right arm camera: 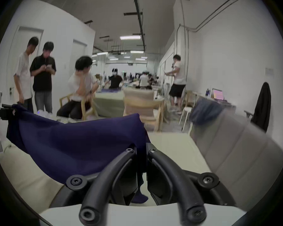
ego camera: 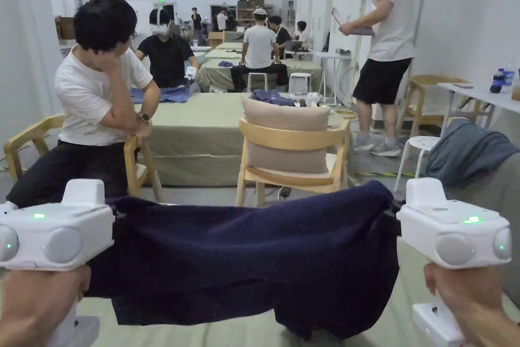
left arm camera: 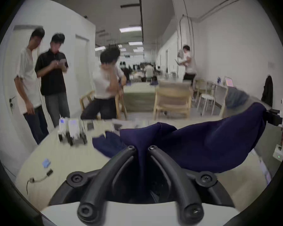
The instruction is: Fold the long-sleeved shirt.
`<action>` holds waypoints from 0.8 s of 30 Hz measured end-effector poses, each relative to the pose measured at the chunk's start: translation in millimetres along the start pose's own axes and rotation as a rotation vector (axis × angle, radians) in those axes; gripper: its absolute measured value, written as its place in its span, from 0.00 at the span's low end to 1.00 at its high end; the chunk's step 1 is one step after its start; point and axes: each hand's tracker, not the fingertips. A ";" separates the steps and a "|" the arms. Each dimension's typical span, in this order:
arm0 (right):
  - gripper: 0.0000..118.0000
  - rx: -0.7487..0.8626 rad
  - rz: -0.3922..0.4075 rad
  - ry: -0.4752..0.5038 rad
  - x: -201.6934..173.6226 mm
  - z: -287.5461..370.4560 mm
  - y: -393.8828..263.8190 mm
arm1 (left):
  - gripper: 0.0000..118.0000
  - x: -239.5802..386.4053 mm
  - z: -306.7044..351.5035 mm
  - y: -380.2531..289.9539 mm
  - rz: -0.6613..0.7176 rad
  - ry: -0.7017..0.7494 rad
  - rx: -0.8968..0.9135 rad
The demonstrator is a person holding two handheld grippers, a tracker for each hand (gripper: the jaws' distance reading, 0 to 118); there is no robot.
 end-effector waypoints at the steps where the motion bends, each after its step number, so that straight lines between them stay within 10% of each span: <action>1: 0.05 -0.052 0.015 0.009 -0.4 7.5 -25.1 | 0.08 1.1 8.5 -27.7 -0.005 0.003 -0.013; 12: 0.05 -0.318 0.023 0.087 -9.2 164.1 -265.1 | 0.08 6.6 113.7 -261.5 0.009 -0.138 -0.315; 22: 0.06 -0.494 0.033 0.105 -13.7 204.4 -329.7 | 0.10 -15.8 150.8 -326.8 0.096 -0.086 -0.458; 24: 0.10 -0.503 0.028 0.119 -11.6 200.3 -333.6 | 0.42 -15.2 146.8 -328.9 0.123 -0.072 -0.457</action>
